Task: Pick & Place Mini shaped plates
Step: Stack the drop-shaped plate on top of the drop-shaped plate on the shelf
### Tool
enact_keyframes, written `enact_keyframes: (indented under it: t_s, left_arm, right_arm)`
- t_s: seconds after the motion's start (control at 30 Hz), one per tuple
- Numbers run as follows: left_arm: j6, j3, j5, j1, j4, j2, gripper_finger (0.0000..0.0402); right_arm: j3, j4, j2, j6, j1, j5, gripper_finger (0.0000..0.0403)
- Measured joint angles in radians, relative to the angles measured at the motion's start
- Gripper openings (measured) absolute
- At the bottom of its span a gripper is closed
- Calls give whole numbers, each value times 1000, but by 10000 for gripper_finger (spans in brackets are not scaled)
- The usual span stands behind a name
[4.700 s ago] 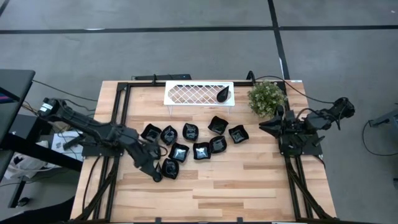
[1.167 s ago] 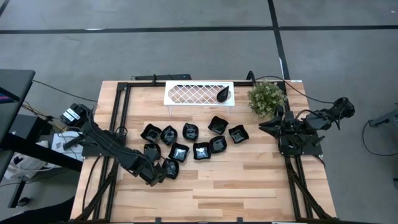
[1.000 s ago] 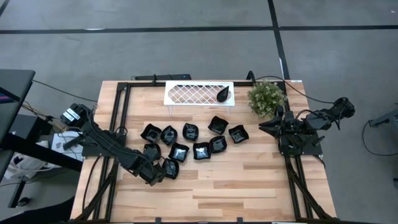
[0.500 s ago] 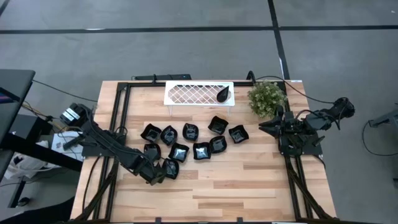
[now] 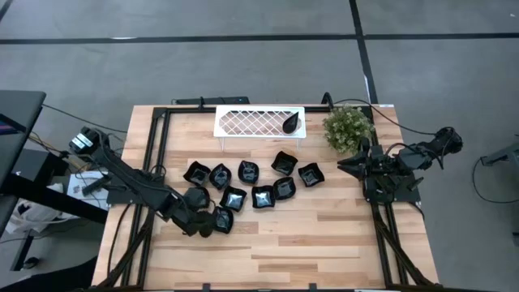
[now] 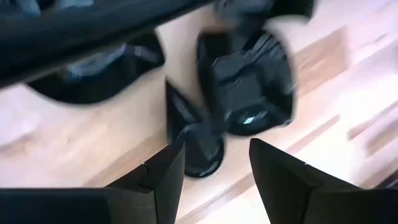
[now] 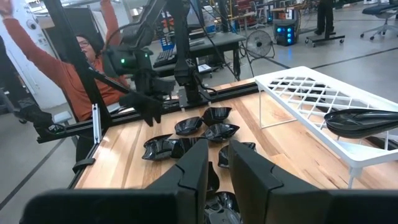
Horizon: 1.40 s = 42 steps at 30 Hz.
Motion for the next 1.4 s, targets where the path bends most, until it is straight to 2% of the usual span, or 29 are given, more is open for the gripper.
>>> enact_keyframes:
  t_s: [0.1,0.2,0.4,0.67,0.87,1.4]
  left_arm:
    - [0,0,-72,0,-2,-36,182]
    - [30,-8,-87,0,3,-51,182]
    - [26,-53,-9,-1,42,-50,182]
    - [26,-80,5,-4,100,-47,182]
    - [22,-124,102,-5,150,-46,182]
    - [18,-135,110,-5,167,-41,182]
  right_arm:
    - [0,0,0,0,0,0,60]
    - [0,0,0,0,0,0,60]
    - [0,1,0,0,0,0,60]
    - [0,2,0,0,0,0,60]
    - [0,2,0,0,0,0,60]
    - [0,1,0,0,0,0,60]
